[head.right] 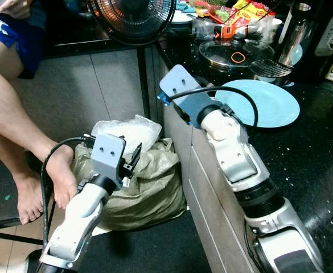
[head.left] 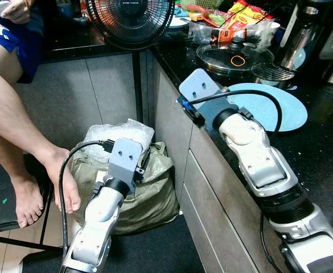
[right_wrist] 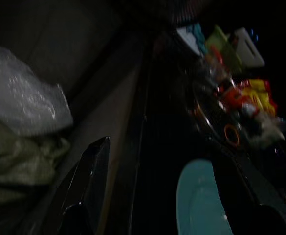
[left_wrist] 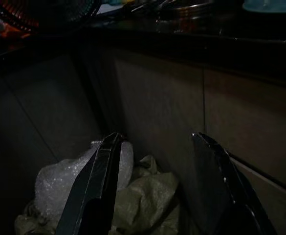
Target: Kitchen organization
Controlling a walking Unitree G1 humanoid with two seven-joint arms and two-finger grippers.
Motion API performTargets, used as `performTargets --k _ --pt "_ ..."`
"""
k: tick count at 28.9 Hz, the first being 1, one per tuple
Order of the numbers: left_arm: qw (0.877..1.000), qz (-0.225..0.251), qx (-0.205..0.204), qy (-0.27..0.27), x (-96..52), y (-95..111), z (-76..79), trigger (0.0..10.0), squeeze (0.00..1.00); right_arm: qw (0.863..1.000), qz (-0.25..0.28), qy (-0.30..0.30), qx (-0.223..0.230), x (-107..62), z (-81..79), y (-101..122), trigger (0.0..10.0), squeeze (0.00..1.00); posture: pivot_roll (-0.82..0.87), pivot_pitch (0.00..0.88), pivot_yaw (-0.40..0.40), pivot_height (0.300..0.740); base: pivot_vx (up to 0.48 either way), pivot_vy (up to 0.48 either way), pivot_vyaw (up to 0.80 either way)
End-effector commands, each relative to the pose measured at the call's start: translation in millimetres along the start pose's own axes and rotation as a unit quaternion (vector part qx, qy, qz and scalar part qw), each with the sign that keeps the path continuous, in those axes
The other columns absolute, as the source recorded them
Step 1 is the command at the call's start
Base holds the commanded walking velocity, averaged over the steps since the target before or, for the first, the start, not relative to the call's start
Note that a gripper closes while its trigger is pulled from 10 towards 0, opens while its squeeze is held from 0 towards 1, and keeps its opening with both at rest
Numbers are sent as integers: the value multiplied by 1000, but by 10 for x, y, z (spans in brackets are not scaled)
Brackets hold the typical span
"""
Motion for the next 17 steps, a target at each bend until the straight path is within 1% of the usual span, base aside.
performTargets --k 1,4,6,8,10,14,17 --pt "1000 -9 1 2 -11 -32 -13 10000 0 1000 -16 4 -8 5 8 -14 10000 0 0 0 0 736 0 0 0" --pt "1000 -10 1 2 -10 -38 -13 10000 0 999 -39 19 17 7 -25 -102 10000 0 0 0 -1 736 0 0 0" --pt "1000 -11 1 3 -10 -40 -13 10000 0 998 -50 19 19 8 -25 -143 10000 0 0 0 -1 736 0 0 0" --pt "1000 -12 1 3 -10 -46 -15 10000 0 996 -83 2 -37 17 -2 -250 10000 0 0 0 -1 736 0 0 0" --pt "1000 -12 1 2 -11 -46 -13 10000 0 989 -128 -17 -70 49 26 -356 10000 0 0 0 -2 736 0 0 0" --pt "1000 -13 1 1 -14 -47 -4 10000 0 987 -138 -35 -71 101 49 -344 10000 0 1 0 -3 736 0 0 0" --pt "1000 -13 1 0 -16 -49 8 10000 0 984 -147 -35 -90 145 31 -354 10000 0 5 0 -6 736 0 0 0"
Point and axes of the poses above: a point about 5 cm out from each wrist's last joint towards the gripper, its own x axis pointing out of the wrist towards the gripper, its own y axis along the axis of the wrist's last joint, z = x × y, the point moved 2 cm from there along x, pointing out of the wrist towards the gripper, and after that the axes turned 15 degrees about -x, right-handed, at the moved point
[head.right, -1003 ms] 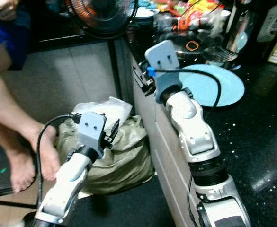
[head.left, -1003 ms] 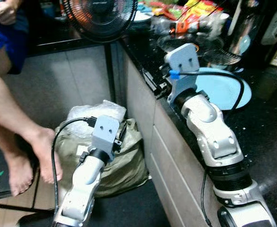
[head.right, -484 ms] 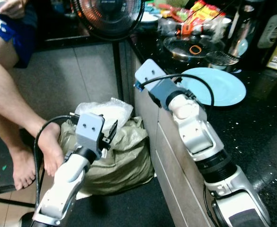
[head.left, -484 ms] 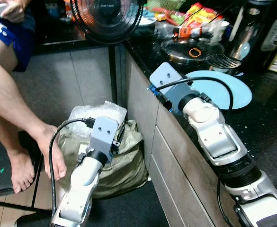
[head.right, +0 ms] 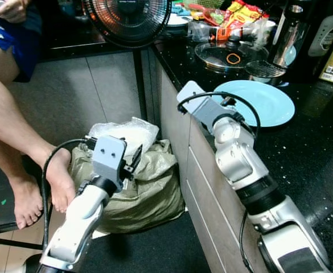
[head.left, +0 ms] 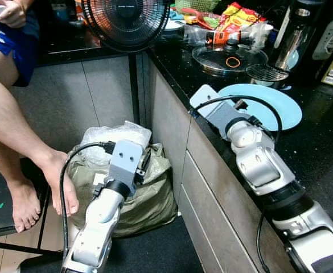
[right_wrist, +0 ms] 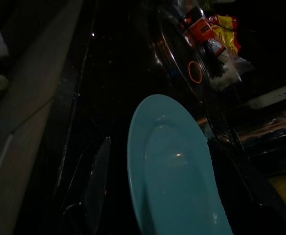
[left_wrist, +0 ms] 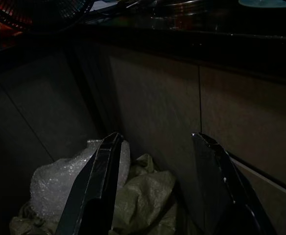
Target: Kitchen organization
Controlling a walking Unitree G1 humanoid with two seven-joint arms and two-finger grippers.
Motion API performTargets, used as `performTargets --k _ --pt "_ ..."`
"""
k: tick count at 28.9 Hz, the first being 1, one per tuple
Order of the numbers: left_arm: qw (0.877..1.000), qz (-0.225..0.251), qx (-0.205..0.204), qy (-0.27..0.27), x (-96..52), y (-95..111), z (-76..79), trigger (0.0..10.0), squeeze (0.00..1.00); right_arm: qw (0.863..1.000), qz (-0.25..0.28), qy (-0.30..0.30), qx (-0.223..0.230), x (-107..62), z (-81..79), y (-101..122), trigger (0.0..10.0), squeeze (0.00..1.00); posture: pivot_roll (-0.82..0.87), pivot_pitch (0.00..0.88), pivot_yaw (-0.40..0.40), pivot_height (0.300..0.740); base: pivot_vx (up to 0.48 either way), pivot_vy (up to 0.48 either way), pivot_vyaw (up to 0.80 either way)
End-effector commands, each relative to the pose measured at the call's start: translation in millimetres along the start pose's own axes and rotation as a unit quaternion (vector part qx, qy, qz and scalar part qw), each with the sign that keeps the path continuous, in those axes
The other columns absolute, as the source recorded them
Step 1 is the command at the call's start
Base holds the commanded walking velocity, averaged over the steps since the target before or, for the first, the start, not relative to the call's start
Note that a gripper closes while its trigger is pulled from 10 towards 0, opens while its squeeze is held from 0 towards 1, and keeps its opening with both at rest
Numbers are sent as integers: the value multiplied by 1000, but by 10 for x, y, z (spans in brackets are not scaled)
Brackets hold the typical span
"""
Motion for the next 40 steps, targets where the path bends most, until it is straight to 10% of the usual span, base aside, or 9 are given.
performTargets --k 1,10,28,30,31,33,35,40 --pt "1000 -11 1 0 -17 -43 4 10000 0 1000 -3 1 -20 24 -40 30 10000 0 5 0 -6 736 0 0 0" --pt "1000 -12 -2 2 -35 -43 21 10000 0 991 -26 46 -121 73 -156 -78 10000 0 6 0 -15 736 0 0 0" --pt "1000 -11 -9 3 -49 -26 83 10000 0 983 -94 22 -159 177 43 -337 10000 0 -3 0 -27 736 0 0 0" --pt "1000 -11 -10 4 -50 -25 84 10000 0 981 -100 22 -163 184 64 -371 9294 0 -2 0 -28 736 0 0 0" --pt "1000 -11 -11 4 -51 -24 84 10000 0 980 -108 21 -168 189 91 -410 3882 0 -4 0 -29 736 0 0 0" --pt "1000 -10 -11 5 -53 -23 81 10000 0 978 -113 20 -176 191 112 -442 3216 0 -4 0 -29 736 0 0 0" --pt "1000 -11 -13 5 -50 -25 81 10000 0 973 -119 32 -194 184 87 -516 0 0 -7 0 -32 736 0 0 0" --pt "1000 -11 -14 6 -48 -25 81 10000 0 971 -123 49 -200 162 35 -596 0 0 -7 0 -32 736 0 0 0"
Point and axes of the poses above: a point about 5 cm out from each wrist's last joint towards the gripper, its own x axis pointing out of the wrist towards the gripper, its own y axis along the axis of the wrist's last joint, z = x × y, the point moved 2 cm from there along x, pointing out of the wrist towards the gripper, and after that the axes turned 15 degrees about -x, right-handed, at the moved point
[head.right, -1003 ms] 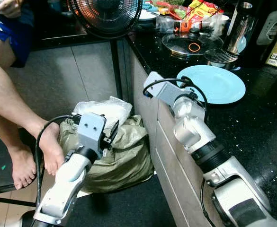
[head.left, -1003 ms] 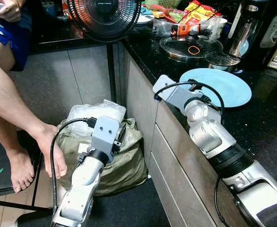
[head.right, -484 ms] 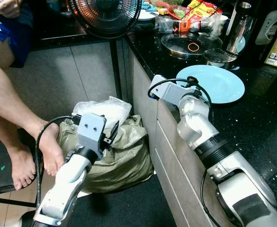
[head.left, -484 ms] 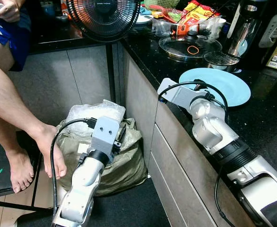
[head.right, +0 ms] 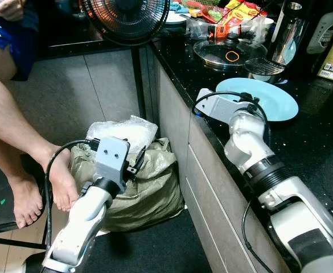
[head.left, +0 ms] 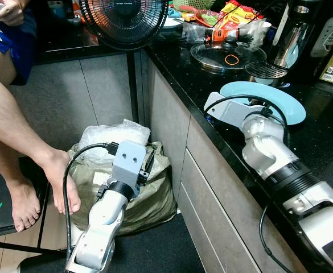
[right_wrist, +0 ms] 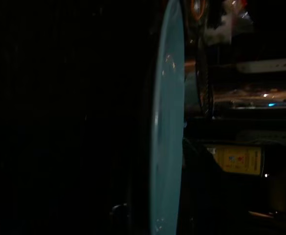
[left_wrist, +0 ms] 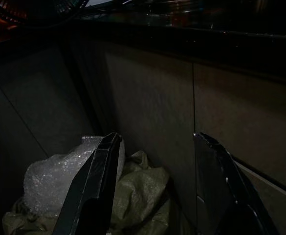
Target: Kitchen organization
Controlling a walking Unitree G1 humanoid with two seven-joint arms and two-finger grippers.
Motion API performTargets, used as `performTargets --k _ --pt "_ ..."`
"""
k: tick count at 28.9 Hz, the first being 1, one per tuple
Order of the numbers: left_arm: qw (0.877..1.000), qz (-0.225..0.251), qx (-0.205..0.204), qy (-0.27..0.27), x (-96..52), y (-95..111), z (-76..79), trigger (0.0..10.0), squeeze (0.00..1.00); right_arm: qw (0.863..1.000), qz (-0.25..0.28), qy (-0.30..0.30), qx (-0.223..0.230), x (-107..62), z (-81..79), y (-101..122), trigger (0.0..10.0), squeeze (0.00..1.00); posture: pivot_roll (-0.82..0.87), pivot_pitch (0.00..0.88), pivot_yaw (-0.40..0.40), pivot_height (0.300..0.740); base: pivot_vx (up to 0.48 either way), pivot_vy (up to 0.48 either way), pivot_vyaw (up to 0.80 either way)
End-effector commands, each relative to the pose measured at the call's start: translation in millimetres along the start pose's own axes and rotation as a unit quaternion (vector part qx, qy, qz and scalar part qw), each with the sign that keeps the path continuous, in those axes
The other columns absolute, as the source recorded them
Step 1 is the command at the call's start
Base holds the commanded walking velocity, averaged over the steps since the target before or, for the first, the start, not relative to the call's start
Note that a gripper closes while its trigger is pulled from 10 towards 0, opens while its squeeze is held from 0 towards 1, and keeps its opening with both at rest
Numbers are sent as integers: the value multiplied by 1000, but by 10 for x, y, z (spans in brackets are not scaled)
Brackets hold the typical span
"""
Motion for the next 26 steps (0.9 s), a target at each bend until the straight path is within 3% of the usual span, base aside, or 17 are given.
performTargets --k 1,10,14,16,18,19,20,21,26 --pt "1000 -4 0 6 -17 -11 -15 10000 0 1000 4 7 -14 -8 -62 8 0 0 -12 0 -31 736 0 0 0" --pt "1000 -8 0 2 -9 -48 26 10000 0 1000 22 1 -14 -34 -124 -66 0 0 -17 0 -27 736 0 0 0" --pt "1000 -7 0 -1 -7 -50 45 10000 0 998 22 -49 16 -66 10 -143 0 0 -19 0 -30 736 0 0 0" --pt "1000 1 7 -8 -8 -16 62 10000 0 994 31 -93 55 -121 169 -212 0 0 -23 0 -30 736 0 0 0" --pt "1000 6 8 -11 0 9 74 10000 0 990 38 -115 75 -162 263 -253 4196 0 -24 0 -32 736 0 0 0" --pt "1000 8 8 -13 3 23 81 10000 0 987 49 -116 96 -184 284 -257 4863 0 -26 0 -30 736 0 0 0" --pt "1000 10 9 -14 4 32 86 10000 0 985 57 -116 110 -201 296 -260 4863 0 -26 0 -30 736 0 0 0" --pt "1000 13 9 -17 6 46 98 10000 0 982 68 -118 134 -227 313 -262 10000 0 -26 0 -30 736 0 0 0" --pt "999 21 9 -27 12 93 134 10000 0 971 81 -144 173 -305 374 -294 10000 0 -27 0 -24 736 0 0 0"
Point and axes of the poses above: a point about 5 cm out from each wrist's last joint towards the gripper, its own x axis pointing out of the wrist towards the gripper, its own y axis along the axis of the wrist's last joint, z = x × y, the point moved 2 cm from there along x, pointing out of the wrist towards the gripper, and after that the axes turned 15 degrees about -x, right-handed, at the moved point
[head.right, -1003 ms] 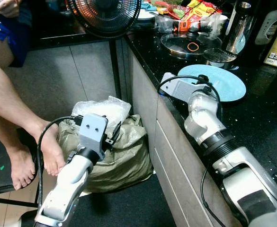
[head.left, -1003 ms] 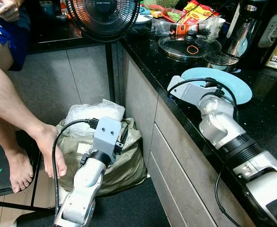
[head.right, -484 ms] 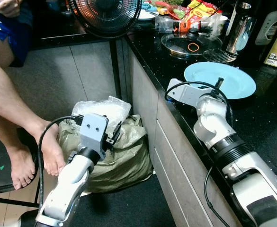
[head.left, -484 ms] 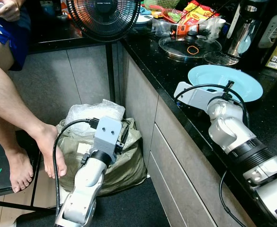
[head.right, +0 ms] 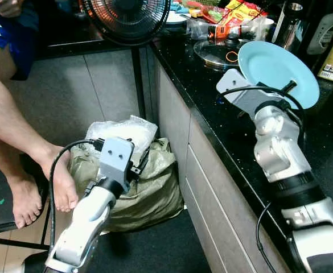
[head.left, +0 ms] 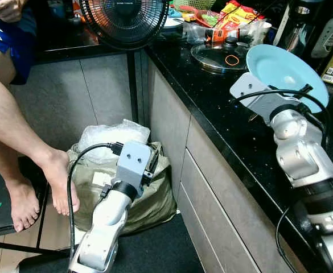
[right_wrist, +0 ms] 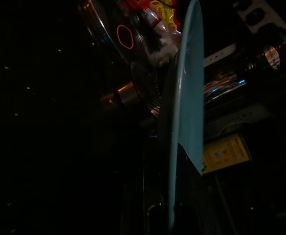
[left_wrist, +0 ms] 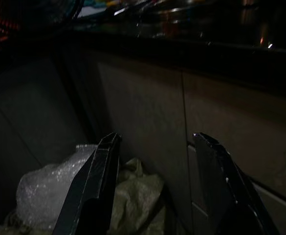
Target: Kitchen organization
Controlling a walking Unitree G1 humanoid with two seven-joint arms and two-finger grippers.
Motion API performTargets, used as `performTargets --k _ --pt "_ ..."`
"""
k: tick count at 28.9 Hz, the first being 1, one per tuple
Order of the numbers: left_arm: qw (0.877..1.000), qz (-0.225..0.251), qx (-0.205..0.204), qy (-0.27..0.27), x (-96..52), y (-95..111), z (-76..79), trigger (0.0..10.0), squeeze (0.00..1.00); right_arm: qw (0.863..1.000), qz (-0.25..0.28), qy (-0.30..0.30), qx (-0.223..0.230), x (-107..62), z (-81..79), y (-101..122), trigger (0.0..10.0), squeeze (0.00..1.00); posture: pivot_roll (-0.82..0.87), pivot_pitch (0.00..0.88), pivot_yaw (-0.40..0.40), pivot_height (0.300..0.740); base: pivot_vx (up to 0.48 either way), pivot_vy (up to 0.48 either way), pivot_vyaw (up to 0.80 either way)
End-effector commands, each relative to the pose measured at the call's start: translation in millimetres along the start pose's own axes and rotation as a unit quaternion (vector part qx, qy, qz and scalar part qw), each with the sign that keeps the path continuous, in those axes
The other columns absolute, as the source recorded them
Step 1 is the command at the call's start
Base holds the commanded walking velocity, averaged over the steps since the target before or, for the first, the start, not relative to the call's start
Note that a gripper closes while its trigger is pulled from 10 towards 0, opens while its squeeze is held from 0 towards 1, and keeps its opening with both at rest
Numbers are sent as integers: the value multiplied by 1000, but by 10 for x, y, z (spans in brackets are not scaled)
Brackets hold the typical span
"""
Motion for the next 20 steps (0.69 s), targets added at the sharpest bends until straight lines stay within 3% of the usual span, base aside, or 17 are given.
performTargets --k 1,7,13,20 --pt "1000 10 2 -15 11 54 48 10000 0 999 13 -29 15 -41 105 20 10000 0 -30 0 -20 736 0 0 0" --pt "998 27 8 -64 24 137 186 10000 0 1000 1 -20 0 -108 98 -139 10000 0 -30 0 -13 736 0 0 0" --pt "997 28 11 -71 1 144 210 10000 0 999 -29 -27 -9 -189 197 -365 10000 0 -31 0 -12 736 0 0 0" --pt "997 28 9 -71 -8 136 197 10000 0 996 -79 -37 -33 -245 282 -614 10000 0 -29 0 -6 736 0 0 -749"
Point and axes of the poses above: a point about 5 cm out from each wrist's last joint towards the gripper, its own x axis pointing out of the wrist towards the gripper, its own y axis along the axis of the wrist's last joint, z = x × y, the point moved 2 cm from there along x, pointing out of the wrist towards the gripper, and after that the axes turned 15 degrees about -x, right-handed, at the moved point
